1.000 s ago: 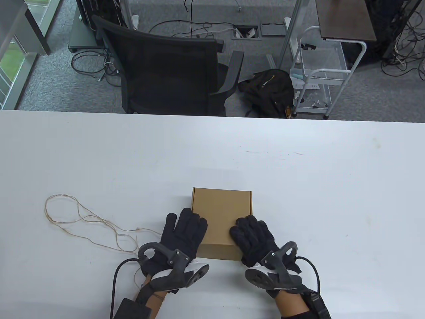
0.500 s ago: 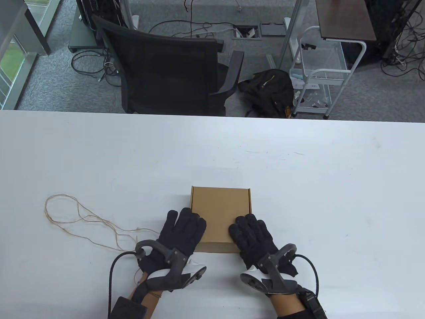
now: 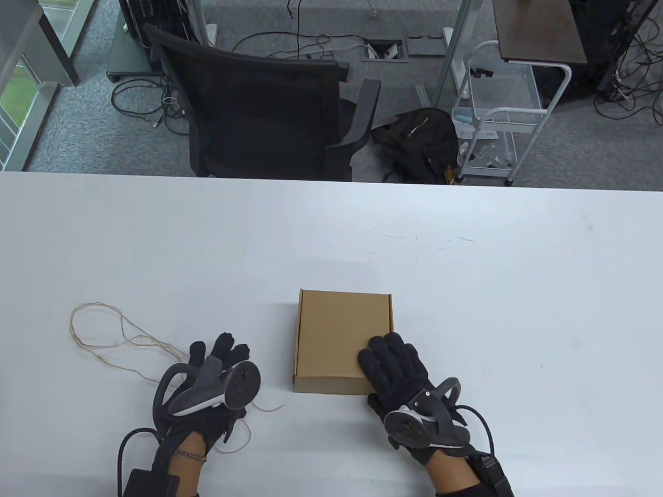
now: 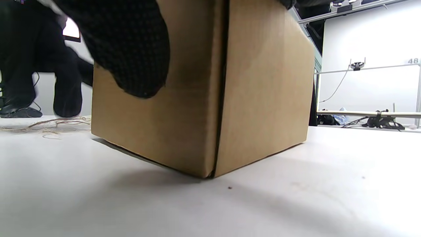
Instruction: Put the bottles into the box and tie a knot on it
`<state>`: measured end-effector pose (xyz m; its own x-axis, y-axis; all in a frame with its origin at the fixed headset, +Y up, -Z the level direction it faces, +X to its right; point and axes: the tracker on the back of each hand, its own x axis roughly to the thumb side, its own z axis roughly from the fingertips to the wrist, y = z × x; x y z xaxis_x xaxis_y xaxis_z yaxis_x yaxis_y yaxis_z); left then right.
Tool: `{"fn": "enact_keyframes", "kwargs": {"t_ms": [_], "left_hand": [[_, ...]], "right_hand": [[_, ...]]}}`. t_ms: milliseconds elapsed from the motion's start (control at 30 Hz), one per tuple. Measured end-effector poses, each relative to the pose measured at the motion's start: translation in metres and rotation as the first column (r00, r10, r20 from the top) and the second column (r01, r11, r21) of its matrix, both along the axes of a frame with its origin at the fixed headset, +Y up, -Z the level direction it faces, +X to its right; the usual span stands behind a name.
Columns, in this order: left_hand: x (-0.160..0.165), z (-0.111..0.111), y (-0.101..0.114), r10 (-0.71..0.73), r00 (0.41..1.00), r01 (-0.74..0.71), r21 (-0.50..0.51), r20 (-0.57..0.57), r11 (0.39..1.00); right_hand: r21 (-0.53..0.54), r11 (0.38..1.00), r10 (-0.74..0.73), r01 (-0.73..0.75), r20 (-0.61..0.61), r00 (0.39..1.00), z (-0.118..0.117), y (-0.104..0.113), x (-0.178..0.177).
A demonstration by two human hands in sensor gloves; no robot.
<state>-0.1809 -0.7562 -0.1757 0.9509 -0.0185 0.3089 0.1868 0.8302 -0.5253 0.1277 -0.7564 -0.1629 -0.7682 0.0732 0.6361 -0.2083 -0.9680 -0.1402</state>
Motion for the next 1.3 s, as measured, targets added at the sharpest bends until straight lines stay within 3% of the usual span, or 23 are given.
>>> {"fn": "enact_keyframes", "kwargs": {"t_ms": [67, 133, 267, 333, 367, 433, 500, 700, 767, 900, 1033, 1133, 1200, 1300], "left_hand": [[0.006, -0.001, -0.012, -0.091, 0.996, 0.092, -0.025, 0.025, 0.995], [0.010, -0.001, -0.019, -0.099, 0.994, 0.099, 0.015, 0.043, 0.995], [0.016, -0.002, -0.018, 0.057, 0.994, -0.068, 0.130, 0.089, 0.989], [0.020, 0.000, -0.016, 0.016, 0.996, -0.031, 0.166, 0.089, 0.986], [0.023, 0.000, -0.014, 0.004, 0.994, -0.022, 0.163, 0.111, 0.986], [0.024, 0.002, -0.008, 0.120, 0.986, -0.132, 0.105, 0.113, 0.986], [0.022, 0.005, 0.005, 0.208, 0.972, -0.220, 0.114, 0.107, 0.969], [0.004, 0.016, 0.042, 0.466, 0.870, -0.491, 0.343, 0.159, 0.801], [0.001, 0.017, 0.049, 0.606, 0.776, -0.628, 0.317, 0.177, 0.711], [0.008, 0.019, 0.049, 0.715, 0.678, -0.734, 0.212, 0.172, 0.645], [0.023, 0.019, 0.043, 0.741, 0.649, -0.761, 0.130, 0.172, 0.636], [0.032, 0.021, 0.043, 0.770, 0.615, -0.788, 0.115, 0.171, 0.605], [0.037, 0.024, 0.048, 0.753, 0.629, -0.777, 0.149, 0.195, 0.611], [0.041, 0.030, 0.057, 0.678, 0.693, -0.721, 0.239, 0.244, 0.651]], "right_hand": [[-0.008, 1.000, 0.000, 0.001, 0.003, 1.000, 0.000, 0.000, 0.000], [-0.020, 1.000, -0.002, 0.002, 0.003, 1.000, 0.000, 0.000, 0.001], [-0.047, 0.999, -0.017, 0.017, 0.003, 1.000, 0.000, 0.000, 0.002], [-0.053, 0.998, -0.028, 0.028, 0.000, 1.000, -0.001, -0.001, 0.003], [-0.058, 0.998, -0.030, 0.030, 0.000, 1.000, -0.001, -0.001, 0.003], [-0.060, 0.998, -0.032, 0.031, -0.001, 1.000, -0.001, -0.001, 0.004], [-0.071, 0.997, -0.040, 0.039, -0.003, 0.999, -0.001, 0.000, 0.005], [-0.086, 0.994, -0.061, 0.060, -0.011, 0.998, -0.001, 0.001, 0.005], [-0.093, 0.993, -0.073, 0.071, -0.018, 0.997, -0.001, 0.001, 0.006], [-0.088, 0.989, -0.120, 0.116, -0.043, 0.992, 0.002, 0.007, 0.005], [-0.052, 0.970, -0.244, 0.239, -0.172, 0.954, 0.013, 0.022, -0.001], [-0.105, 0.922, -0.387, 0.373, -0.274, 0.880, 0.024, 0.034, -0.008], [-0.110, 0.900, -0.435, 0.421, -0.288, 0.853, 0.030, 0.038, -0.014], [-0.073, 0.916, -0.398, 0.395, -0.295, 0.869, 0.036, 0.041, -0.026]]}}
